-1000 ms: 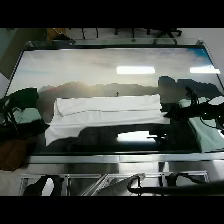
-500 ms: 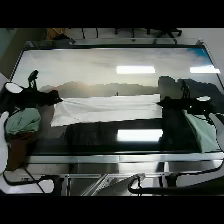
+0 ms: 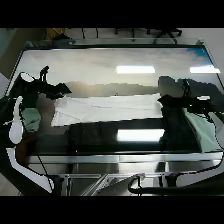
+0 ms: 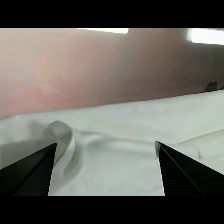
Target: Fold the shirts.
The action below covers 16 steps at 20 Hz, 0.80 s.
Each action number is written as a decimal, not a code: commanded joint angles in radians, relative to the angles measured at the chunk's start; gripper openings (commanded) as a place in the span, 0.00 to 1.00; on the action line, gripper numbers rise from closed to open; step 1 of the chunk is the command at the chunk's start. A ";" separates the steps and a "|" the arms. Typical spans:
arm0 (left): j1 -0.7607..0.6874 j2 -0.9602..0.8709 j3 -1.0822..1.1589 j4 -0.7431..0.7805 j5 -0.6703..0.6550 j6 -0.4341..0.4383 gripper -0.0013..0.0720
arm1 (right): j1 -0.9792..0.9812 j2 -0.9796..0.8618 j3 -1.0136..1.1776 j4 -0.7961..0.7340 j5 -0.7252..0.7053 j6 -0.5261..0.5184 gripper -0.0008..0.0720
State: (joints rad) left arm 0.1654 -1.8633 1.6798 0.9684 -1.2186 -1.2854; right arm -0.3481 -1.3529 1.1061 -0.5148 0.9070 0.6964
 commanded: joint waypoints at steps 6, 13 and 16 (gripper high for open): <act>0.010 -0.016 0.306 -0.002 -0.240 -0.071 0.97 | 0.001 -0.077 0.028 -0.065 0.063 0.068 0.71; -0.103 -0.018 0.311 -0.003 -0.265 -0.085 0.75 | 0.095 -0.116 0.028 -0.042 0.097 0.066 0.12; -0.191 -0.018 0.268 -0.003 -0.219 -0.085 0.13 | 0.101 -0.089 0.061 -0.039 0.127 0.061 0.04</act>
State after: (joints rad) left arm 0.0448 -1.8809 1.9751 0.9638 -1.4673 -1.3693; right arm -0.2604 -1.4559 1.1439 -0.5621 1.0023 0.7631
